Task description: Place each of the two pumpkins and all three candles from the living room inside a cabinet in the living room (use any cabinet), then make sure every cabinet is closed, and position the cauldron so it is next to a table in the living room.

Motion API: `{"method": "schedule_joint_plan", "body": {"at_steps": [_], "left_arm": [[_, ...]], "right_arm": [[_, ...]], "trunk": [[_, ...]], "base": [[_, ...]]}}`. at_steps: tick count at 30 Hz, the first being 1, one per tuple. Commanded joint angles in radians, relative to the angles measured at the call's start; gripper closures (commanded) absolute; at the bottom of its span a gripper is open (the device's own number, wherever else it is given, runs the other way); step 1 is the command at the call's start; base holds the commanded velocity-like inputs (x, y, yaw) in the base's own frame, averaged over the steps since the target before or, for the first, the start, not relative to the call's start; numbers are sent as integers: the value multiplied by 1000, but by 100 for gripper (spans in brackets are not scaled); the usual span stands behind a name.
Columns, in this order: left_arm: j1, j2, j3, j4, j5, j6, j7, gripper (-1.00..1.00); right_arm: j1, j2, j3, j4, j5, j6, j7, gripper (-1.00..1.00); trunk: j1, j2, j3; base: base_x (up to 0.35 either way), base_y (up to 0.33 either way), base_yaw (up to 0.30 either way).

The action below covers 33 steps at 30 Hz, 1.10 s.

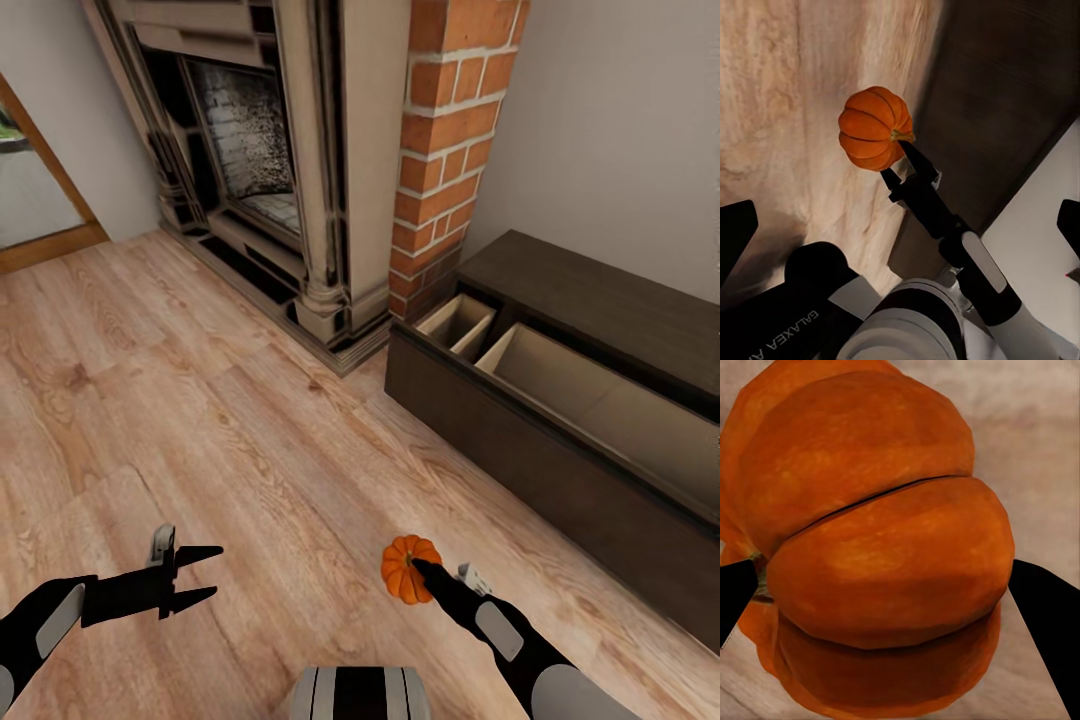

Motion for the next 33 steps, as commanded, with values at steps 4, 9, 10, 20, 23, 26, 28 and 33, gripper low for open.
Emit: {"method": "schedule_joint_plan", "body": {"at_steps": [4, 9, 10, 20, 23, 26, 28, 33], "left_arm": [[0, 0, 0, 0, -2, 0, 1, -100], [0, 0, 0, 0, -2, 0, 1, -100], [0, 0, 0, 0, -2, 0, 1, -100], [0, 6, 2, 0, -4, 0, 2, -100], [0, 18, 2, 1, -5, 0, 3, -100], [0, 52, 4, 1, -8, -1, 7, -100], [0, 74, 5, 1, -9, -3, 9, -100], [0, 99, 6, 2, -11, -7, 17, -100]], "right_arm": [[0, 0, -1, -1, -1, 0, 1, 100], [0, 0, -2, -1, -7, 1, -1, 100], [0, 0, -3, -1, -8, 2, -2, 100], [0, 15, 1, -83, -3, 19, -7, 100], [0, 34, 8, -153, 1, 52, -21, 100], [-3, 52, 39, -190, 3, 99, -44, 100], [-6, 54, 73, -197, 4, 110, -62, 100], [-19, 51, 124, -201, 5, 118, -83, 100]], "trunk": [[-2, 1, 16], [-4, 2, 35], [-4, 2, 39], [-9, 5, 75], [-10, 5, 84], [-12, 6, 92], [-13, 7, 98], [-15, 8, 113]], "base": [[0, 0, 0], [0, 0, 0], [0, 0, 10], [0, 0, 226], [0, 0, 258], [0, 0, 257], [0, 0, 256], [0, 0, 253]]}}
